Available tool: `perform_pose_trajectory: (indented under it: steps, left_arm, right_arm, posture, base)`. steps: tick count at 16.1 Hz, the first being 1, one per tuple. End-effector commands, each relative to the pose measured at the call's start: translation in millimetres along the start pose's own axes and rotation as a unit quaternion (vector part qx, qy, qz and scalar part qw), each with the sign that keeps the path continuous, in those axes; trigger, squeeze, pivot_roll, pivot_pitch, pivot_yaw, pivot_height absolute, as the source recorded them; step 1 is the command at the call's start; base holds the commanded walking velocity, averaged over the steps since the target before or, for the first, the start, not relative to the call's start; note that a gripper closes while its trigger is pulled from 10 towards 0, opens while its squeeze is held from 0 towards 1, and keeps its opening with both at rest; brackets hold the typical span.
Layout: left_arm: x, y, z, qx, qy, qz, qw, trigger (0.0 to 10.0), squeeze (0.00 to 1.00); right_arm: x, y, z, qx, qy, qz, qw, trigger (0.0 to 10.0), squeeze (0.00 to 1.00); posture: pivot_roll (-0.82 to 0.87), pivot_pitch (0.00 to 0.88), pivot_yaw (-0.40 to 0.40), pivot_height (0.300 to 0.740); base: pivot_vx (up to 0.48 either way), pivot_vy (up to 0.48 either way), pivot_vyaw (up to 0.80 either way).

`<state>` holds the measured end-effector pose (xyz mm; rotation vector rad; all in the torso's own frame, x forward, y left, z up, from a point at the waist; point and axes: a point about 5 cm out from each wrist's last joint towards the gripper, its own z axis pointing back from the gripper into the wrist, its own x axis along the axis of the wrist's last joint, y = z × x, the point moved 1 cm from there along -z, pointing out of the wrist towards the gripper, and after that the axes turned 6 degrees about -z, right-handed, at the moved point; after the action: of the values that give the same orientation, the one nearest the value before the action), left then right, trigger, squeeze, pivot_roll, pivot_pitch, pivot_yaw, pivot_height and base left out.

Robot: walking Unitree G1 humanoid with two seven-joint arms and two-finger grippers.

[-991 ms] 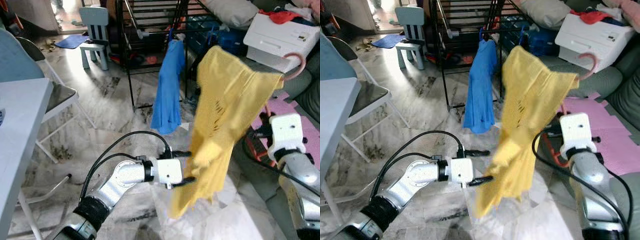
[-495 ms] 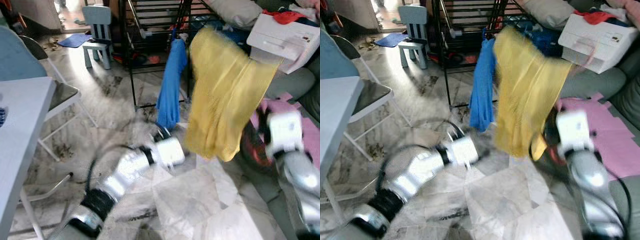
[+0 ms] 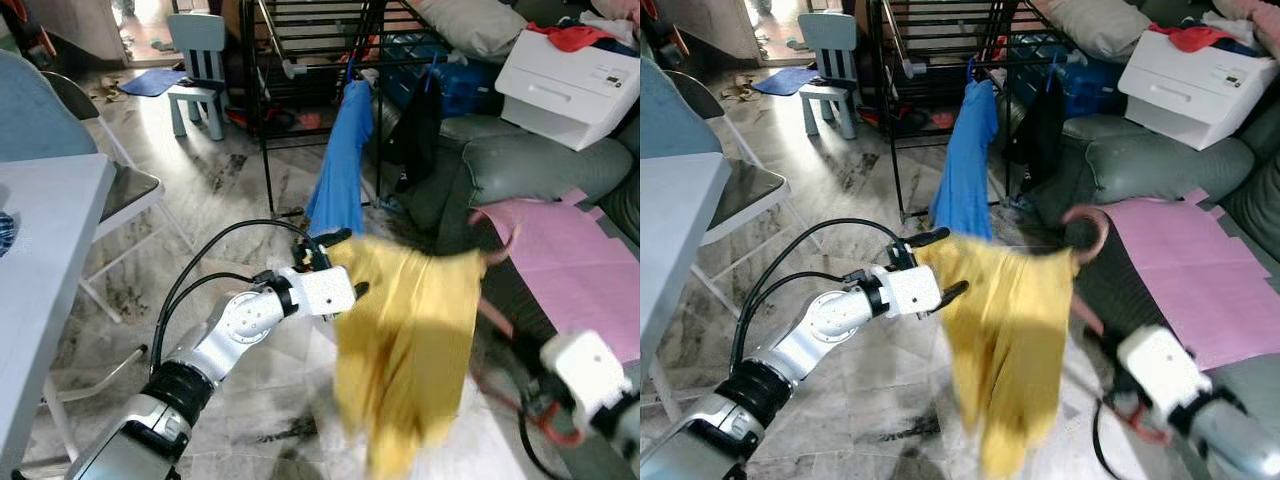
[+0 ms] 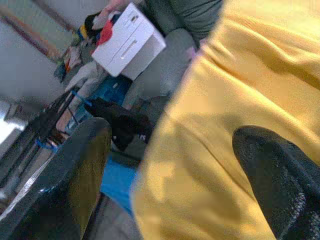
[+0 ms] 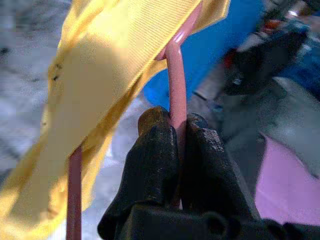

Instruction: Hang hanger

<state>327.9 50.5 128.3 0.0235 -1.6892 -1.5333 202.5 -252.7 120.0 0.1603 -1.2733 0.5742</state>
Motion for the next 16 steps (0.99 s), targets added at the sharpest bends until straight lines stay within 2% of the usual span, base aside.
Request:
perform_pose_trajectory:
  steps: [1, 2, 4, 6, 9, 10, 11, 12, 13, 14, 15, 16]
  left_arm:
    - [0, 1.8, -1.7, -0.019, -0.003, -0.018, 1.000, 10.0, 1.00]
    - [0, 1.8, -1.7, -0.020, -0.003, -0.019, 1.000, 10.0, 1.00]
    - [-5, -0.6, -0.3, -0.062, -0.003, -0.028, 0.998, 10.0, 1.00]
    - [-8, -4.7, 2.2, -0.087, -0.002, -0.034, 0.996, 10.0, 1.00]
    - [-12, -4.5, 2.8, -0.096, 0.003, -0.039, 0.995, 10.0, 1.00]
    - [-14, -4.1, 2.7, -0.107, 0.005, -0.040, 0.993, 10.0, 0.91]
    - [-15, -4.2, 3.0, -0.115, 0.006, -0.038, 0.993, 10.0, 0.64]
    - [-18, -4.8, 3.9, -0.130, 0.012, -0.035, 0.991, 10.0, 0.00]
    - [-19, -5.1, 4.1, -0.135, 0.015, -0.036, 0.990, 10.0, 0.00]
    - [-19, -5.0, 3.8, -0.139, 0.016, -0.036, 0.990, 8.0, 0.00]
    - [-20, -2.9, 2.6, -0.138, 0.017, -0.037, 0.990, 4.5, 0.00]
    - [-21, -1.1, 1.6, -0.137, 0.020, -0.036, 0.990, 0.4, 0.00]
  right_arm:
    - [20, 0.0, 2.4, 0.021, -0.034, 0.022, 0.999, 10.0, 0.00]
    - [20, 0.3, 3.1, 0.024, -0.032, 0.022, 0.999, 10.0, 0.00]
    - [20, -4.5, 9.7, 0.050, -0.008, 0.088, 0.995, 10.0, 0.00]
    - [29, -8.1, 7.2, 0.047, -0.017, 0.126, 0.991, 10.0, 0.00]
    - [40, -15.4, 3.1, 0.027, -0.037, 0.187, 0.981, 10.0, 0.00]
    - [45, -17.9, 1.0, 0.015, -0.050, 0.217, 0.975, 10.0, 0.00]
    - [47, -18.4, 0.4, 0.012, -0.053, 0.230, 0.972, 10.0, 0.00]
    - [52, -17.3, 0.4, 0.018, -0.069, 0.239, 0.968, 10.0, 0.00]
    - [54, -16.7, 0.7, 0.021, -0.075, 0.240, 0.968, 10.0, 0.00]
    - [54, -16.3, 0.6, 0.029, -0.070, 0.265, 0.961, 10.0, 0.00]
    - [51, -15.0, 2.4, 0.043, -0.064, 0.300, 0.951, 10.0, 0.00]
    - [49, -14.5, 2.7, 0.050, -0.062, 0.317, 0.945, 10.0, 0.00]
  posture:
    - [-0.02, 0.000, -0.030, 0.740]
    - [-0.02, 0.000, -0.030, 0.740]
    - [-0.02, 0.000, -0.028, 0.740]
    - [-0.02, 0.000, -0.028, 0.740]
    - [-0.02, 0.000, -0.028, 0.740]
    - [-0.02, 0.000, -0.028, 0.740]
    - [-0.02, 0.000, -0.026, 0.740]
    - [-0.02, 0.000, -0.026, 0.740]
    - [-0.02, 0.000, -0.024, 0.740]
    - [-0.02, 0.000, -0.024, 0.740]
    - [-0.02, 0.000, -0.024, 0.740]
    - [-0.03, 0.000, -0.024, 0.740]
  base:
    - [0.000, 0.000, 0.00]
    - [0.000, 0.000, 0.00]
    - [0.000, 0.000, 0.00]
    - [0.000, 0.000, 0.00]
    - [0.000, 0.000, 0.00]
    - [0.000, 0.000, 0.00]
    - [0.000, 0.000, 0.00]
    - [0.000, 0.000, 0.00]
    - [0.000, 0.000, 0.00]
    - [0.000, 0.000, 0.00]
    - [0.000, 0.000, 0.00]
    - [0.000, 0.000, 0.00]
